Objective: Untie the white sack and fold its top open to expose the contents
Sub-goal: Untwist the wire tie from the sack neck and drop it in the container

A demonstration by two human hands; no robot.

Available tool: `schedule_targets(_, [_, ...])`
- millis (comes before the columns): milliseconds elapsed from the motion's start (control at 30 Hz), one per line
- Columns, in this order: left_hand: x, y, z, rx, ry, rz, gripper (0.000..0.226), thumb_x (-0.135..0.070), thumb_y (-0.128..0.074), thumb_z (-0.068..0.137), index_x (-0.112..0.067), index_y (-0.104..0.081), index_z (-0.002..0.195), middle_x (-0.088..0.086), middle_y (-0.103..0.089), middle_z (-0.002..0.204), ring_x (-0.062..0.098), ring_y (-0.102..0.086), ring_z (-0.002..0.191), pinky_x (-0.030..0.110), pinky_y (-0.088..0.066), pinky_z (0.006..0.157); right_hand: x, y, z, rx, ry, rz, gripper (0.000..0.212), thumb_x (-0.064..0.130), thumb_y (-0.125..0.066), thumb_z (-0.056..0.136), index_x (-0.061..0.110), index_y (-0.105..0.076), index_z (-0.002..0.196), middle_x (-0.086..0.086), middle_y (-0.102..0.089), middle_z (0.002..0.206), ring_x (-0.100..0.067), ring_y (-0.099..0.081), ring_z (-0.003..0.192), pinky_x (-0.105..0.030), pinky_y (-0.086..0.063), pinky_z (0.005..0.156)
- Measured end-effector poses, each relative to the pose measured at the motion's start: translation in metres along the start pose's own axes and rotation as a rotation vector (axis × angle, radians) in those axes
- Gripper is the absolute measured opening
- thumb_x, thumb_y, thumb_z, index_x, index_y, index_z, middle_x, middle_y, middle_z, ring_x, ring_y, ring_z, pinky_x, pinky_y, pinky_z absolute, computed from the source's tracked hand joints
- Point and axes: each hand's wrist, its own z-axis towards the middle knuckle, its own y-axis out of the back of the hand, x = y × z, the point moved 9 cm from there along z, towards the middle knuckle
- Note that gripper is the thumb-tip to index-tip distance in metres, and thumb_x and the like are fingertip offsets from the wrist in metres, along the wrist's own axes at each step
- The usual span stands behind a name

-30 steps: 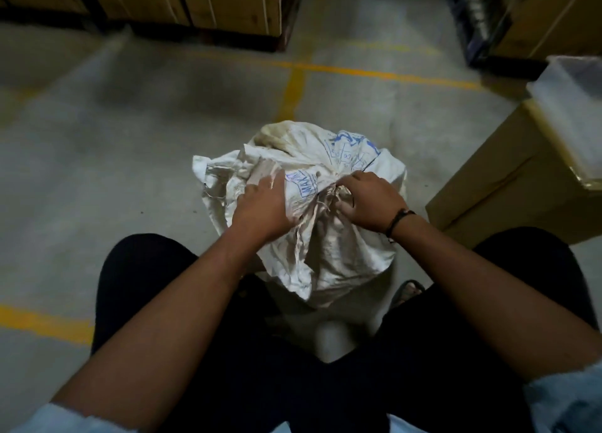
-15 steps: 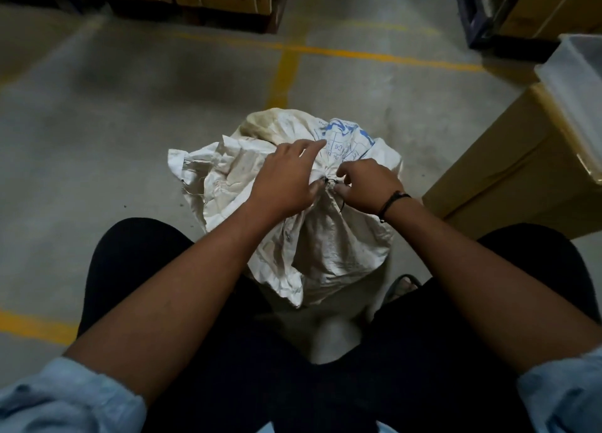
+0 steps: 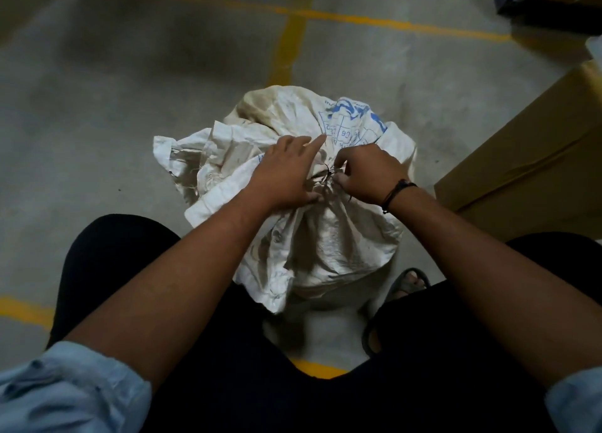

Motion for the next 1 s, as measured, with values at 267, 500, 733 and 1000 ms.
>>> schedule_targets(267, [0.028,0.057,-0.008,-0.42,0.263,0.273,0.119,-0.072,-0.075,0.064,-0.03,-0.02,0.161,0.02,-0.007,0.169,0.046,-0.013,0.154,0.061,-0.016,0.119,-0.007,0.014,0.01,-0.111,0.012,0.109,0.012,0.027,-0.061,0.09,0.023,-0.071,0.097,-0.002,-0.071,0.097,-0.024,-0.064,0.094,-0.037,-0.054,0.076])
schedule_targets(500, [0.011,0.055,-0.021,-0.592,0.301,0.266,0.078,-0.055,-0.057,0.088,-0.03,-0.032,0.158,0.012,-0.028,0.165,0.039,-0.034,0.145,0.052,-0.024,0.112,0.001,0.018,0.003,-0.217,0.14,0.148,0.056,0.049,-0.059,0.082,0.017,-0.057,0.128,-0.008,-0.061,0.121,-0.028,-0.056,0.113,-0.044,-0.048,0.096])
schedule_targets(733, [-0.006,0.033,-0.02,-0.5,0.05,0.144,0.05,-0.03,-0.056,0.083,-0.033,-0.054,0.133,0.009,-0.045,0.135,0.03,-0.048,0.108,0.041,-0.037,0.086,0.007,0.013,0.002,-0.236,0.119,0.082,0.02,0.033,-0.064,0.085,0.018,-0.069,0.097,-0.007,-0.065,0.095,-0.03,-0.059,0.095,-0.041,-0.05,0.079])
schedule_targets(1000, [0.016,0.012,-0.018,-0.355,0.141,-0.016,0.038,-0.045,-0.059,0.081,-0.037,-0.055,0.118,-0.001,-0.049,0.124,0.027,-0.047,0.108,0.042,-0.038,0.086,-0.017,0.017,0.004,-0.267,-0.095,0.353,0.011,0.026,-0.067,0.084,0.019,-0.076,0.082,0.001,-0.075,0.083,-0.018,-0.067,0.08,-0.036,-0.056,0.073])
